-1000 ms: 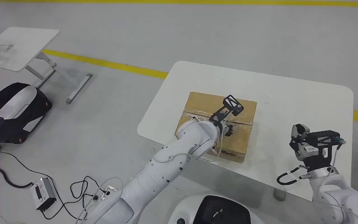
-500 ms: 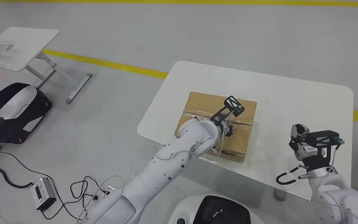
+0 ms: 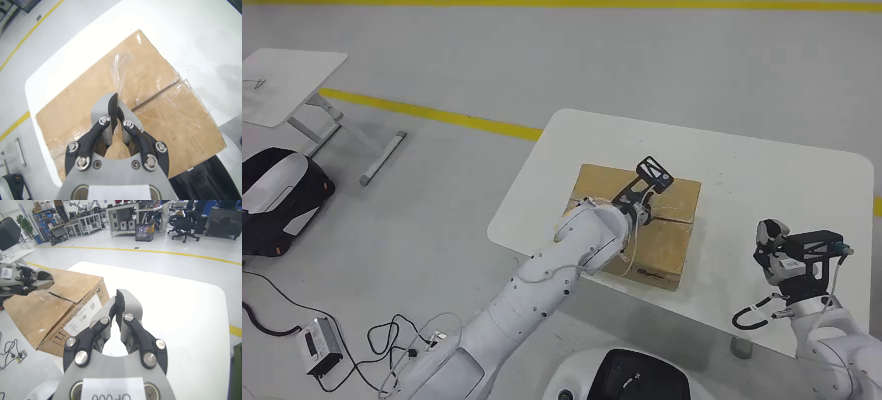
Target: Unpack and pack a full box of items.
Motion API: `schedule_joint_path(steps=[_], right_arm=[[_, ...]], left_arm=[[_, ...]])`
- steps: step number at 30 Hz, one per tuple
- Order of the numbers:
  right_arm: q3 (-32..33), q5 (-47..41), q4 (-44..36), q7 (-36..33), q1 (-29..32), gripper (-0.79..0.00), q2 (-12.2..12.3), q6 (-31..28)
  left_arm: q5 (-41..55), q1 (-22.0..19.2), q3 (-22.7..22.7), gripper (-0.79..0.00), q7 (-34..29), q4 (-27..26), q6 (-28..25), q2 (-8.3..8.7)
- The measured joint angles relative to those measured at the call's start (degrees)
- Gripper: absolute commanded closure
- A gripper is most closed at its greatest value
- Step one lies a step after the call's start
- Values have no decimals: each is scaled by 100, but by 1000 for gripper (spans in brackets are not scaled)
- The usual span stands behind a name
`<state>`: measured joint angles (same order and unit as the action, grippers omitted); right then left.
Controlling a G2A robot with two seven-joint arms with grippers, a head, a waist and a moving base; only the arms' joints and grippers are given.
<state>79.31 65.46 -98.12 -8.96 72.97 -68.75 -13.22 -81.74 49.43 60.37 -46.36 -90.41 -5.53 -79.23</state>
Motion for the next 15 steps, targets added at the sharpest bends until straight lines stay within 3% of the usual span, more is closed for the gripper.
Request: schedule_joint_path(steps=[8, 15], right_arm=[[-646, -175, 367, -142, -578, 0, -103, -268], [-1357, -169, 910, -287, -1205, 0, -240, -441]], left_arm=[[-478, 581, 1060, 0, 321, -813, -339, 228], [-711, 916, 1947, 0, 568, -1108, -689, 384]])
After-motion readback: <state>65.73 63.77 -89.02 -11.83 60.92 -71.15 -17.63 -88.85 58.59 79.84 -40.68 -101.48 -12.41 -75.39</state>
